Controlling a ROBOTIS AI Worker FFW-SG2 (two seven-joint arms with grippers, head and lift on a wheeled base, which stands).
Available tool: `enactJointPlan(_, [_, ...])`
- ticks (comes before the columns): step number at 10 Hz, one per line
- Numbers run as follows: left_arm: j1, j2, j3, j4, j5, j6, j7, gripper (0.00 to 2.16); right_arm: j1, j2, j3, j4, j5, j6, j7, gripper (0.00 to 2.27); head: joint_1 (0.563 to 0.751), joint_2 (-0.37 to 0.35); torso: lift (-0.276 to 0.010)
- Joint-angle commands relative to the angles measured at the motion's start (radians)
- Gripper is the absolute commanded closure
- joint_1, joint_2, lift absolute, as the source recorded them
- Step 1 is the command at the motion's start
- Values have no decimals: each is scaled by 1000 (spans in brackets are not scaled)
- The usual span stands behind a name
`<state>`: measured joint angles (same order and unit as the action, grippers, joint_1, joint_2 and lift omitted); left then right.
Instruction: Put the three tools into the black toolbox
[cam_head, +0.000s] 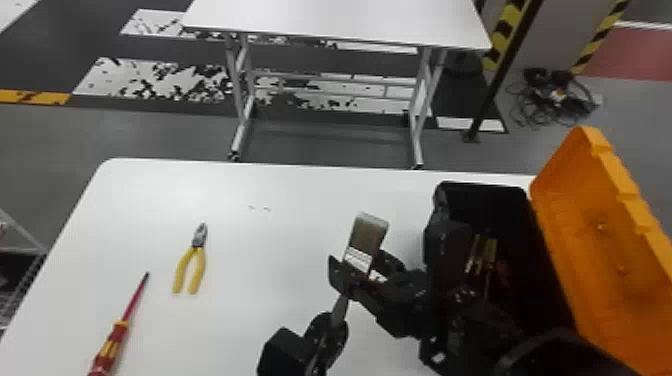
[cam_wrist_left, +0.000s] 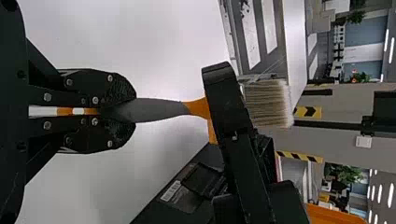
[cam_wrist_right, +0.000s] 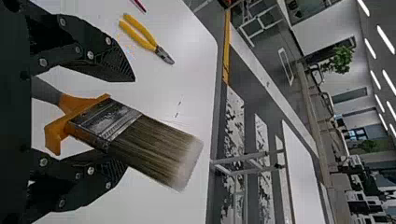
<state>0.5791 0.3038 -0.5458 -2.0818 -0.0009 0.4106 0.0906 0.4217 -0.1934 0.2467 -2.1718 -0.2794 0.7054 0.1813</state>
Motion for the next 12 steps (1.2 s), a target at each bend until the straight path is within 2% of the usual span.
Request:
enactJointPlan(1, [-8, -5, 0, 11, 2, 0, 0, 2061, 2, -1, 26, -11, 43, 21, -17, 2236, 695, -65, -51])
enactJointPlan(6, [-42, -25, -26, 43, -1, 27, 9, 2057, 5, -8, 13, -29, 45, 27, -31, 2236, 695, -78, -51])
enactJointPlan(7, [-44, -26, -31, 45, -5, 27, 12, 1787, 6, -11, 6, -31, 39, 30, -31, 2236, 695, -89, -51])
enactJointPlan(8, [-44, -26, -34, 45, -10, 24, 11, 994, 8, -14, 0, -39, 34, 30, -31, 2236, 695, -99, -51])
enactJointPlan(10, [-44, -23, -34, 43, -11, 27, 11, 76, 15, -14, -18, -68, 25, 30, -34, 2236, 695, -113, -51])
enactJointPlan(12, [-42, -17, -26, 45, -7, 31, 12, 39, 35, -15, -52, -117, 25, 27, -66, 2236, 695, -123, -51])
